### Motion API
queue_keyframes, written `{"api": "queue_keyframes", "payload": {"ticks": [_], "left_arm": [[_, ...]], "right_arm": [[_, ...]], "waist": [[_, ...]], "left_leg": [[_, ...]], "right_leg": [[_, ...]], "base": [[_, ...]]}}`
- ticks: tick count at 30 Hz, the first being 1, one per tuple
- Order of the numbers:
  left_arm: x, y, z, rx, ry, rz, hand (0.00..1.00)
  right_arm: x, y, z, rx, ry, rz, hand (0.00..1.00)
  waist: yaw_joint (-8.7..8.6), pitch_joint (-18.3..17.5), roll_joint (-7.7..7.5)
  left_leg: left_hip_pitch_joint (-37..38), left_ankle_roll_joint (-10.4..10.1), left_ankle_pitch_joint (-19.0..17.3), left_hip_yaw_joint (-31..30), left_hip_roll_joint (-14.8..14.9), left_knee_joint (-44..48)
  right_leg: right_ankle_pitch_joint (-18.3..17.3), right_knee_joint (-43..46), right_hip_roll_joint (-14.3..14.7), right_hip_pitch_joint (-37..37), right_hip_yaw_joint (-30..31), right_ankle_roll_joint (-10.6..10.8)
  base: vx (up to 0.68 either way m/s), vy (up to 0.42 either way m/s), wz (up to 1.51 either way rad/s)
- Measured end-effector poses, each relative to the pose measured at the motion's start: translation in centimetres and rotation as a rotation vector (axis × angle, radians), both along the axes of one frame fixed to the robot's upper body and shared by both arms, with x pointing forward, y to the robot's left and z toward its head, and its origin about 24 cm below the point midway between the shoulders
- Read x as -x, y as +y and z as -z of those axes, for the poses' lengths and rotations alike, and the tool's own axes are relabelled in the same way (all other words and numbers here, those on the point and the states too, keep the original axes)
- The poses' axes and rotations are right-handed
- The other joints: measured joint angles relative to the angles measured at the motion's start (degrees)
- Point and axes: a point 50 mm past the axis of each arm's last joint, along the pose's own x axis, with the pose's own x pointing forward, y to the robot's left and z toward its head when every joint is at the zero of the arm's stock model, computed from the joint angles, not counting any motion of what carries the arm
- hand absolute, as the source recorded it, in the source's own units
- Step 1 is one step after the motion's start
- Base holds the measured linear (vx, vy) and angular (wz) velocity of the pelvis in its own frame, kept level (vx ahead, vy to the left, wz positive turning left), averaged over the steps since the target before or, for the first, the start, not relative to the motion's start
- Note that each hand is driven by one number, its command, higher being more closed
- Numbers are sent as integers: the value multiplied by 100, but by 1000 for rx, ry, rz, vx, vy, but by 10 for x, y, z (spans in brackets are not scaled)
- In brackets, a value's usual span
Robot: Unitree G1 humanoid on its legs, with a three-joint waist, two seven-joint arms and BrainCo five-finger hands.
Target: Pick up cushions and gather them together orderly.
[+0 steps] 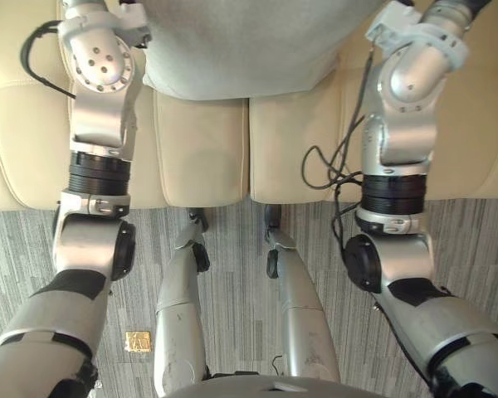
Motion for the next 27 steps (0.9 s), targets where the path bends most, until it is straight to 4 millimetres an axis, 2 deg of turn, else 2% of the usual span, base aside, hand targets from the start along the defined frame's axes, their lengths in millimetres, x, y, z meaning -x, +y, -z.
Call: {"api": "queue_keyframes", "payload": {"ticks": [5,9,11,15,19,21,24,25,26,27], "left_arm": [[7,27,-11,43,-26,-67,0],[14,49,-19,127,-57,-83,0],[16,53,-22,146,-67,-75,0],[11,63,-16,220,-35,-47,0],[9,70,-9,288,-23,8,0],[10,75,3,298,-12,3,0],[33,91,38,259,-42,-22,0],[43,101,57,258,-31,-59,0],[51,112,86,260,32,-104,0],[54,115,101,269,64,-117,0]], "right_arm": [[2,-19,-9,14,-5,-28,0],[-4,-34,-33,-29,5,-59,0],[-3,-40,-38,-38,3,-61,0],[-11,-53,-37,-69,49,-91,0],[-14,-54,-32,-103,62,-147,0],[-16,-58,-18,-102,86,-133,0],[-2,-86,35,-135,126,-71,0],[6,-98,56,-141,160,-30,0],[13,-111,84,-123,236,37,0],[16,-115,98,-107,279,59,0]], "waist": [[-3,14,-24],[6,14,-24],[0,14,-24],[16,13,-24],[7,13,-24],[7,11,-26],[4,8,-26],[-1,8,-26],[-17,8,-26],[-32,8,-26]], "left_leg": [[-80,64,236,-11,13,-84],[-83,7,322,-106,18,-177],[-78,-15,417,-188,-2,-301],[37,-54,593,-239,-52,-588],[188,-84,693,-239,-100,-839],[362,-98,739,-178,-126,-1029],[477,-86,731,-176,-133,-1075],[500,-64,744,-176,-136,-1071],[570,-53,753,-174,-156,-1051],[614,-56,745,-182,-161,-1026]], "right_leg": [[4,-14,-11,-58,-141,-3],[7,-42,-1,-15,-270,-8],[13,-109,7,15,-329,-18],[12,-132,-5,72,-433,-47],[-15,-85,-21,96,-454,-95],[-31,-75,-36,165,-447,-112],[-77,-93,-40,268,-471,-154],[-86,-77,-47,280,-475,-154],[-155,-10,-75,327,-480,-154],[-184,37,-85,365,-483,-143]], "base": [[70,-47,10],[63,-57,10],[54,-62,19],[37,-57,14],[33,-63,6],[37,-80,3],[68,-88,1],[89,-79,4],[91,-83,5],[92,-95,12]]}}
